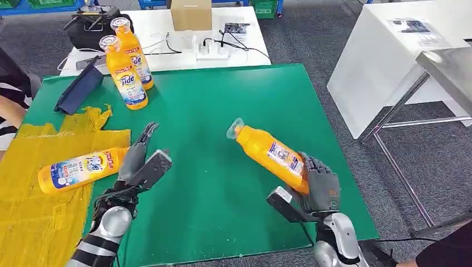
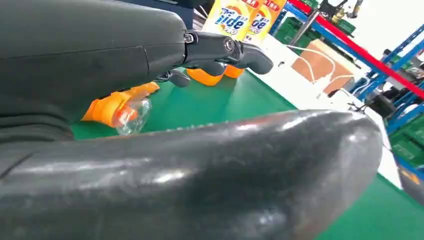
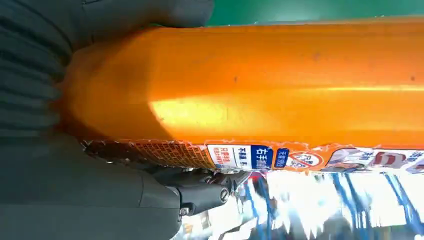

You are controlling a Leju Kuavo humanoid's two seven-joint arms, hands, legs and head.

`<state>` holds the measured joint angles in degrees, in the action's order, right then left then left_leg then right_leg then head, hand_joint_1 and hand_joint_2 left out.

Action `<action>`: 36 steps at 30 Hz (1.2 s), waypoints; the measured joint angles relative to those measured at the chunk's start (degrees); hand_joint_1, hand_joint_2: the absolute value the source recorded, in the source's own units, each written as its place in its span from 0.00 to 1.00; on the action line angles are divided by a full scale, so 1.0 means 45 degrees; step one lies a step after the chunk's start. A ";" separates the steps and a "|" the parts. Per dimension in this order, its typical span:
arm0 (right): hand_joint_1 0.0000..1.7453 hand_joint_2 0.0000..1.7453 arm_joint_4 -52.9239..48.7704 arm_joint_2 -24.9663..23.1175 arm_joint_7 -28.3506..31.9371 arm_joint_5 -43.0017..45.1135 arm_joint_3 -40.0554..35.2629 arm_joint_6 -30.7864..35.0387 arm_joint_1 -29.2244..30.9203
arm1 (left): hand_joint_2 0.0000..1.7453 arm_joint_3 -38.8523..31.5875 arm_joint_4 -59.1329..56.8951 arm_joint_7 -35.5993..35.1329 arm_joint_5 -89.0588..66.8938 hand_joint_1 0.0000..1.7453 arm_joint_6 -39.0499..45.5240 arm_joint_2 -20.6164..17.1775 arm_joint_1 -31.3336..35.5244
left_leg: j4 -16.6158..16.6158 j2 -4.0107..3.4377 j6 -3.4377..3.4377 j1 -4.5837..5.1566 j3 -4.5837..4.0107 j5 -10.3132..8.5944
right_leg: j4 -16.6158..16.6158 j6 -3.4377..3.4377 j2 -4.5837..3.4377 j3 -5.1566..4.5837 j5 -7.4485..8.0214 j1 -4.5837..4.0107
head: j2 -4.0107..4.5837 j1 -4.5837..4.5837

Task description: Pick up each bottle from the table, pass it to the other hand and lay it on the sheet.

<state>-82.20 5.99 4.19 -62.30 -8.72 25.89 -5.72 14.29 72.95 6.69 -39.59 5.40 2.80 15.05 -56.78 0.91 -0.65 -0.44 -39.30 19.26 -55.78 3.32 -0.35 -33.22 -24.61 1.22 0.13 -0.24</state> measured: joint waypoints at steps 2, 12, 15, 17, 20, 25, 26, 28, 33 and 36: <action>1.00 1.00 -0.0578 -0.0418 0.0694 0.0742 0.0078 0.0744 0.0002 | 0.00 0.0039 0.0331 0.0179 0.0727 0.00 -0.0329 0.0000 -0.0165 | 0.0000 -0.0003 0.0000 -0.0001 0.0000 0.0000 | 0.0000 0.0000 0.0000 -0.0005 0.0000 0.0000 | 0.0000 0.0005; 1.00 1.00 -0.0818 -0.1773 0.3380 0.4328 -0.0814 0.0086 0.1063 | 1.00 0.0490 0.1157 0.1409 0.8040 0.00 -0.4393 -0.0087 -0.0853 | 0.0004 -0.0003 0.0013 -0.0005 -0.0002 0.0000 | -0.0003 -0.0014 0.0000 -0.0010 -0.0012 -0.0003 | 0.0000 0.0000; 1.00 1.00 -0.0313 -0.2235 0.3950 0.4795 -0.1610 -0.0342 0.1662 | 1.00 0.0733 0.1162 0.1346 1.0057 0.00 -0.5187 -0.0078 -0.0871 | 0.0004 -0.0003 0.0014 -0.0008 -0.0001 -0.0004 | -0.0005 -0.0014 0.0000 -0.0008 -0.0011 -0.0004 | 0.0000 0.0000; 1.00 1.00 0.0126 -0.2503 0.4067 0.4903 -0.2250 -0.0469 0.2001 | 1.00 0.0899 0.1201 0.1287 1.1072 0.00 -0.5407 -0.0068 -0.0875 | 0.0004 -0.0004 0.0016 -0.0012 -0.0001 -0.0006 | -0.0006 -0.0014 0.0000 -0.0011 -0.0011 -0.0005 | 0.0000 0.0000; 1.00 1.00 0.0616 -0.2770 0.4092 0.4985 -0.3036 -0.0473 0.2297 | 1.00 0.1064 0.1230 0.1234 1.1556 0.00 -0.5498 -0.0049 -0.0879 | 0.0003 0.0015 0.0015 -0.0013 -0.0002 -0.0009 | -0.0006 -0.0015 0.0018 -0.0008 -0.0014 -0.0005 | 0.0000 0.0000; 1.00 1.00 0.1175 -0.2891 0.4116 0.5068 -0.3643 -0.0532 0.2688 | 1.00 0.1234 0.1245 0.1171 1.2257 0.00 -0.5654 -0.0049 -0.0888 | 0.0003 0.0023 0.0015 -0.0010 -0.0013 -0.0006 | -0.0005 -0.0017 0.0022 -0.0010 -0.0017 -0.0003 | 0.0000 0.0000; 1.00 1.00 0.1401 -0.2911 0.4116 0.5068 -0.3782 -0.0628 0.2794 | 1.00 0.1263 0.1302 0.1171 1.2483 0.00 -0.5736 -0.0044 -0.0889 | 0.0003 0.0021 0.0015 -0.0010 -0.0013 -0.0005 | -0.0004 -0.0017 0.0022 -0.0014 -0.0017 -0.0003 | 0.0000 -0.0005; 1.00 1.00 0.1881 -0.2983 0.4106 0.5073 -0.4025 -0.0828 0.3013 | 1.00 0.1345 0.1487 0.1171 1.2736 0.00 -0.5809 -0.0039 -0.0882 | 0.0003 0.0021 0.0016 -0.0010 -0.0012 -0.0005 | -0.0004 -0.0018 0.0022 -0.0016 -0.0017 -0.0003 | 0.0000 -0.0005; 1.00 1.00 0.3362 -0.3197 0.4106 0.5035 -0.4588 -0.1322 0.3551 | 1.00 0.1588 0.1983 0.1103 1.3217 0.00 -0.5630 0.0000 -0.0878 | 0.0003 0.0023 0.0017 -0.0013 -0.0012 -0.0009 | -0.0006 -0.0017 0.0027 -0.0015 -0.0015 -0.0005 | 0.0000 0.0000; 1.00 1.00 0.4286 -0.3381 0.4062 0.4752 -0.5098 -0.1678 0.3917 | 1.00 0.1647 0.2168 0.1117 1.3363 0.00 -0.5323 0.0005 -0.0829 | 0.0003 0.0015 0.0018 -0.0014 -0.0012 -0.0010 | -0.0006 -0.0017 0.0026 -0.0021 -0.0013 -0.0005 | 0.0000 -0.0001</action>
<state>-62.91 -9.22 22.47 -40.92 -31.66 18.34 11.90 21.70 82.71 11.72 20.55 -18.55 2.82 11.32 -56.77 0.98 -0.57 -0.51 -39.35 19.22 -55.81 3.25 -0.24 -33.31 -24.67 1.20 0.13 -0.24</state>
